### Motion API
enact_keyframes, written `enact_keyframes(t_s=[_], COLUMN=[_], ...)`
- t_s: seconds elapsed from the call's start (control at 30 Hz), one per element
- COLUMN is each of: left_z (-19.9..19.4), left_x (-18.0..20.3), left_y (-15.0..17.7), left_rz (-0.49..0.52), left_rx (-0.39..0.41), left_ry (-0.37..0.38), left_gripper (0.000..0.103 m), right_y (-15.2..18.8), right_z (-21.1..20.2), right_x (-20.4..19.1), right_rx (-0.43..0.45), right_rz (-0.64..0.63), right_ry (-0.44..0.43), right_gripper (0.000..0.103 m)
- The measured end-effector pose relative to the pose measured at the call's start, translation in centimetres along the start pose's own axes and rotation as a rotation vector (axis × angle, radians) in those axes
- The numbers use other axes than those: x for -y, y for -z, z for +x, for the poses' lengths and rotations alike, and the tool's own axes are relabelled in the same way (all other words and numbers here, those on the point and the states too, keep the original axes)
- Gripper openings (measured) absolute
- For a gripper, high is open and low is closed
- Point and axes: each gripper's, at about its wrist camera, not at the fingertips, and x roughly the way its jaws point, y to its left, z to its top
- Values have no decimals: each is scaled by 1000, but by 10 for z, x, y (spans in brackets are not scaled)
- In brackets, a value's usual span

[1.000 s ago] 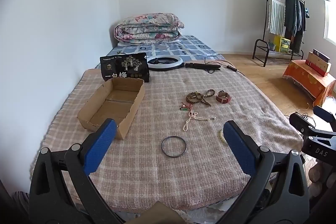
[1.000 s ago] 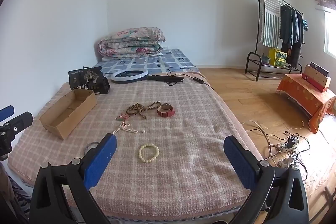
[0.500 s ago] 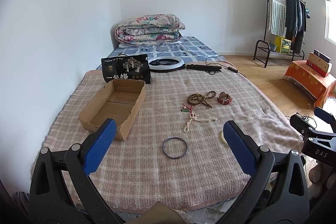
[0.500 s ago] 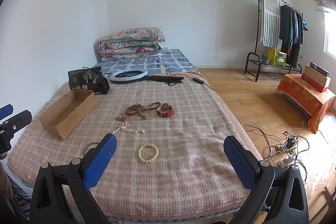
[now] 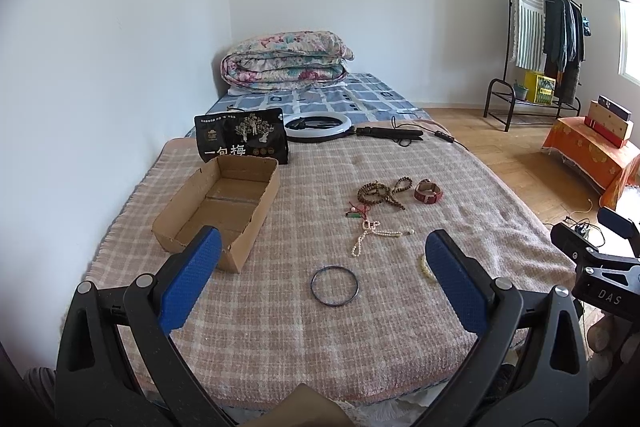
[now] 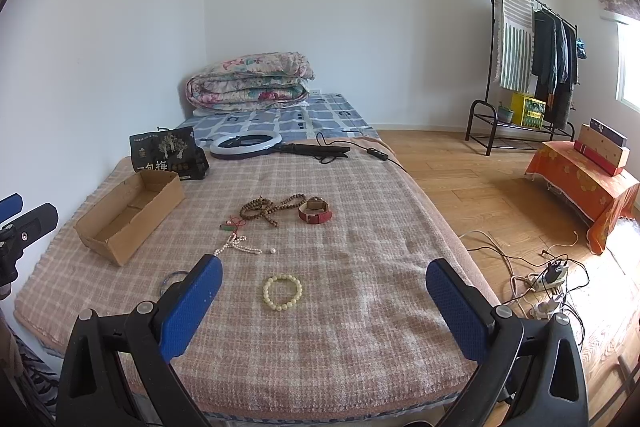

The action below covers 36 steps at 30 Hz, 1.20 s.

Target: Organize jewelry

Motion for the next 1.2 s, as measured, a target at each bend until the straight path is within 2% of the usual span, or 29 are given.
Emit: enact_keyframes(t_s=[1.2], left_z=[3], left_x=[-6], left_y=[2], left_rz=[3], left_rx=[-2], left_ry=[-7], left_gripper=[103], right_y=[3], right_z=[3], right_x=[-1], right_rx=[-9], right_rz=[5], right_ry=[-2], right_gripper=[103])
